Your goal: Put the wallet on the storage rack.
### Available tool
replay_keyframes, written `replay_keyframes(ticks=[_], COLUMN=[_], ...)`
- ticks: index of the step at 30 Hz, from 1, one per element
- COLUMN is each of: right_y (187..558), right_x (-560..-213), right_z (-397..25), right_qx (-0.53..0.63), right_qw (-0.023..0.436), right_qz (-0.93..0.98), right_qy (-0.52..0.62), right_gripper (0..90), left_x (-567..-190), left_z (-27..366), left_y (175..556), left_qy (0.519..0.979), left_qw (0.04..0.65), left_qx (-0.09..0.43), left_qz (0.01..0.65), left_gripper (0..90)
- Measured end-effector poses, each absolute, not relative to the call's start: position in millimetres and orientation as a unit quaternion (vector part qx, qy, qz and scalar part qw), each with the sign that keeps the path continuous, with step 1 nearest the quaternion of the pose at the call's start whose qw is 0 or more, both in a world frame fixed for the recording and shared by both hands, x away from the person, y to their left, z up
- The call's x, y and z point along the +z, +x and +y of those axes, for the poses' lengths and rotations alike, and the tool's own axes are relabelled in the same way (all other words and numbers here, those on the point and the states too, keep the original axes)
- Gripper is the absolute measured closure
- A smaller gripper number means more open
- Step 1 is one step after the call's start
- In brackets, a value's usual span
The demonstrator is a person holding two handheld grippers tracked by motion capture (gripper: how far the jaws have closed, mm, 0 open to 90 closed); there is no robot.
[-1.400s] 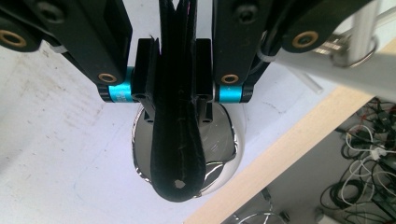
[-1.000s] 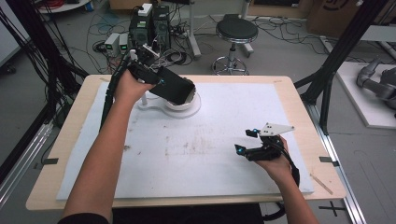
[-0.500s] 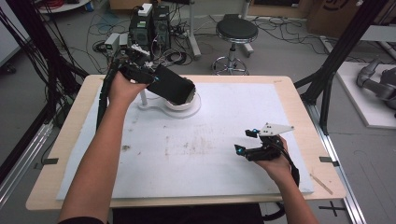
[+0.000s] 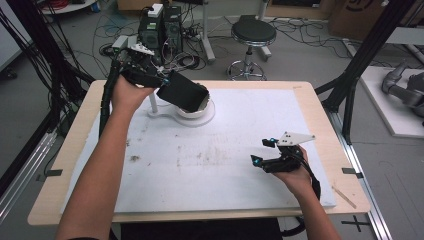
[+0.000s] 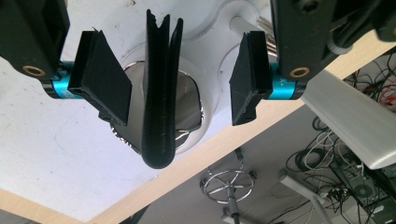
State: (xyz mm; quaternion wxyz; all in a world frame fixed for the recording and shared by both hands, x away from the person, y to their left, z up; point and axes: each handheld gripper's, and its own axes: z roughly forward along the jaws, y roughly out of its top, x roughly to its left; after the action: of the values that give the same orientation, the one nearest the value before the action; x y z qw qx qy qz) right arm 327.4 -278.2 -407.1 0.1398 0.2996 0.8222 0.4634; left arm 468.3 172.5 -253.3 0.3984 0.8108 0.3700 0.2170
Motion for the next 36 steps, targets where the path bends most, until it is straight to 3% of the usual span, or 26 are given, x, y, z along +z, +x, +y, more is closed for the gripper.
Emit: replay_keyframes(ticks=[18, 27, 36], right_y=[327, 327, 330], right_x=[-404, -402, -402], right_z=[-284, -288, -296], right_qx=[0.476, 0.479, 0.486], right_qw=[0.144, 0.147, 0.153], right_qz=[0.812, 0.806, 0.799], right_qy=[0.307, 0.315, 0.32], right_gripper=[21.4, 21.1, 21.1], left_x=[-251, -281, -320], left_z=[189, 213, 232], left_y=[422, 393, 365], left_qy=[0.785, 0.774, 0.764], left_qw=[0.514, 0.551, 0.567], left_qx=[0.165, 0.136, 0.131], left_qz=[0.304, 0.282, 0.278], left_gripper=[29.8, 18.8, 13.8])
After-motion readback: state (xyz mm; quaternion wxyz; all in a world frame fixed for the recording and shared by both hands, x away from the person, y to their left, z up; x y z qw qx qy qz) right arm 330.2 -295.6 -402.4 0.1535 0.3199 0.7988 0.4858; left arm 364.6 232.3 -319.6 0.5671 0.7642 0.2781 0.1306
